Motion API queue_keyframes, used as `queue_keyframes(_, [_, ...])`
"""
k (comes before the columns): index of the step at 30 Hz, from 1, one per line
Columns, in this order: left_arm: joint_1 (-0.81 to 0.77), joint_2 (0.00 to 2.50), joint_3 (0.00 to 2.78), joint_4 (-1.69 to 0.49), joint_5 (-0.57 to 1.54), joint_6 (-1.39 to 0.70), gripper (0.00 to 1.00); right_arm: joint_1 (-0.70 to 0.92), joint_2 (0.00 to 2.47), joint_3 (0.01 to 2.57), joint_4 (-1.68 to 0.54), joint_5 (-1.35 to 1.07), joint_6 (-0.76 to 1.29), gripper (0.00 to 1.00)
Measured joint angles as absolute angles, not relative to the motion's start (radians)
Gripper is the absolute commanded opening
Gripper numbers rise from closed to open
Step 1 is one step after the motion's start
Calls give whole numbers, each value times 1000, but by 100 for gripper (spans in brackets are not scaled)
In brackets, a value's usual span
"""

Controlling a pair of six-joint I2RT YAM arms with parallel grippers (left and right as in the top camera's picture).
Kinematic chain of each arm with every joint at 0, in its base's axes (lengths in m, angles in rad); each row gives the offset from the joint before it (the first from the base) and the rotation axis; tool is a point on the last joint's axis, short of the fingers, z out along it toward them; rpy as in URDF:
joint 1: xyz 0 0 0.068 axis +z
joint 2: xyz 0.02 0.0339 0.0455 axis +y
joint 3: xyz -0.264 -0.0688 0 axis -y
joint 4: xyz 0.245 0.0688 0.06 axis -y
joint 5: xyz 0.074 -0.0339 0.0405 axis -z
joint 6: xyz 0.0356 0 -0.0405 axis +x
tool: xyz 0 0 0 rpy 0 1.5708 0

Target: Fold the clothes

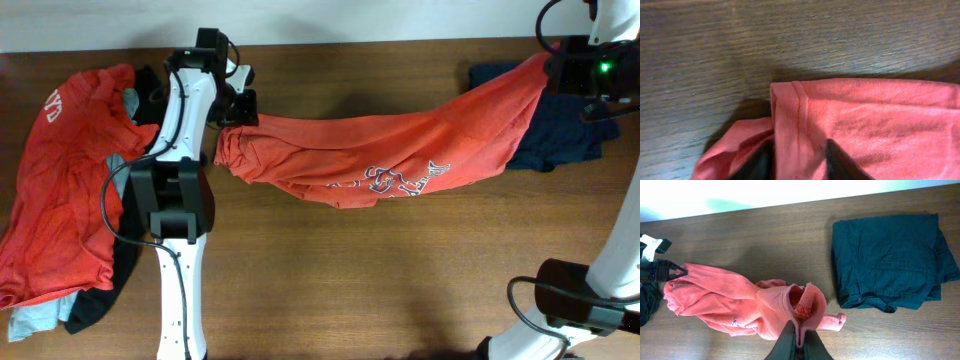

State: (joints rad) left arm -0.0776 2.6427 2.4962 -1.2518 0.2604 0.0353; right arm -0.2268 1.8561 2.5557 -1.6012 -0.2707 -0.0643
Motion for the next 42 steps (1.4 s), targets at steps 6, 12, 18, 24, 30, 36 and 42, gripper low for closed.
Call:
queue_keyframes(6, [-82, 2643, 2496, -1251, 266, 33, 1, -227, 1856, 2556, -1602, -271, -64, 4])
queue_keyframes(12, [-72, 2645, 2539, -1287, 269, 33, 0, -227, 1856, 2556, -1602, -271, -64, 4])
queue_keyframes(18, [-36, 2648, 2812, -1394, 274, 33, 0, -227, 1856, 2556, -1601, -270, -64, 4])
queue_keyframes(24, [-19, 2605, 3082, -1456, 257, 45, 0, -227, 1856, 2556, -1602, -271, -64, 4])
queue_keyframes(30, [-21, 2445, 3120, -1459, 215, 86, 1, -227, 1856, 2556, -1601, -271, -65, 4])
queue_keyframes(36, [-21, 2365, 3129, -1478, 200, 109, 1, -227, 1856, 2556, -1602, -274, -65, 4])
queue_keyframes(42, [-23, 2364, 3128, -1525, 190, 112, 0, -227, 1856, 2556, -1602, -274, -65, 4])
